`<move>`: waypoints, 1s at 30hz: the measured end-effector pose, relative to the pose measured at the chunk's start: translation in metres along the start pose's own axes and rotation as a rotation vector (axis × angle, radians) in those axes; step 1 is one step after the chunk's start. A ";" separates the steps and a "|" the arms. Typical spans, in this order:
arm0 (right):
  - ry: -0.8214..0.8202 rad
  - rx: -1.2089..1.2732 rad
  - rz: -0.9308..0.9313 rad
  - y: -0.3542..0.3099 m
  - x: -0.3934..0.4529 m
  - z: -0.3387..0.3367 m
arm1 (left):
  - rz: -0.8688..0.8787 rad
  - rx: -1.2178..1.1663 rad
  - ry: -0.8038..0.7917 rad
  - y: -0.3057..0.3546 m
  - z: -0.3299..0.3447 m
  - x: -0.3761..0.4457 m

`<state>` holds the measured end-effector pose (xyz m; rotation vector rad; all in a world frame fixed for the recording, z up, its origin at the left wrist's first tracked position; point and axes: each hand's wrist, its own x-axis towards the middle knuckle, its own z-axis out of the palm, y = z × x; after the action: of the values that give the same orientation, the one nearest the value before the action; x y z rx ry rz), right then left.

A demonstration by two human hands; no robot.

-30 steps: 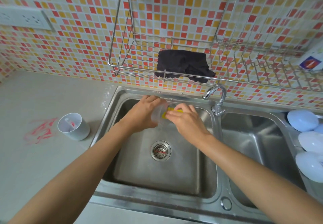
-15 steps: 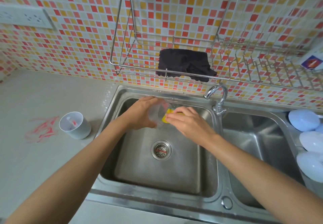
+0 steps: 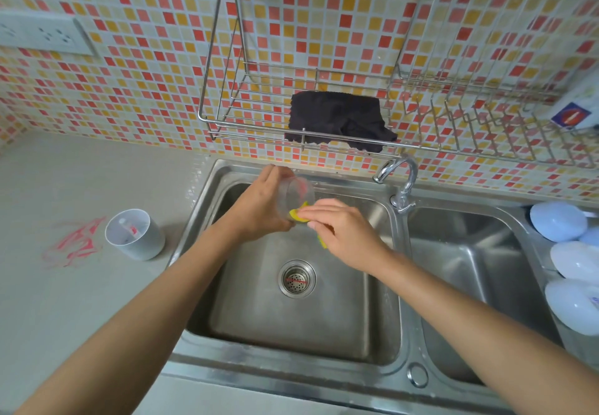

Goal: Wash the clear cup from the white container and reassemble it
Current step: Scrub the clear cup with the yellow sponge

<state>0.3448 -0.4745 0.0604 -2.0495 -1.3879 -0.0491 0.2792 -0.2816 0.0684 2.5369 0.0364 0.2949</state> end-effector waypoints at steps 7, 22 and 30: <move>-0.096 -0.320 -0.167 0.012 0.009 -0.006 | 0.050 0.193 -0.071 0.005 -0.004 0.003; -0.090 -0.462 -0.188 0.006 0.010 -0.006 | 0.089 0.077 -0.126 0.011 -0.005 0.003; -0.192 0.037 0.216 0.002 0.007 -0.001 | 0.036 0.099 -0.171 0.006 -0.008 0.002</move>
<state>0.3500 -0.4702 0.0630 -2.2070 -1.2595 0.2702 0.2794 -0.2818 0.0785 2.6541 -0.0628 0.0915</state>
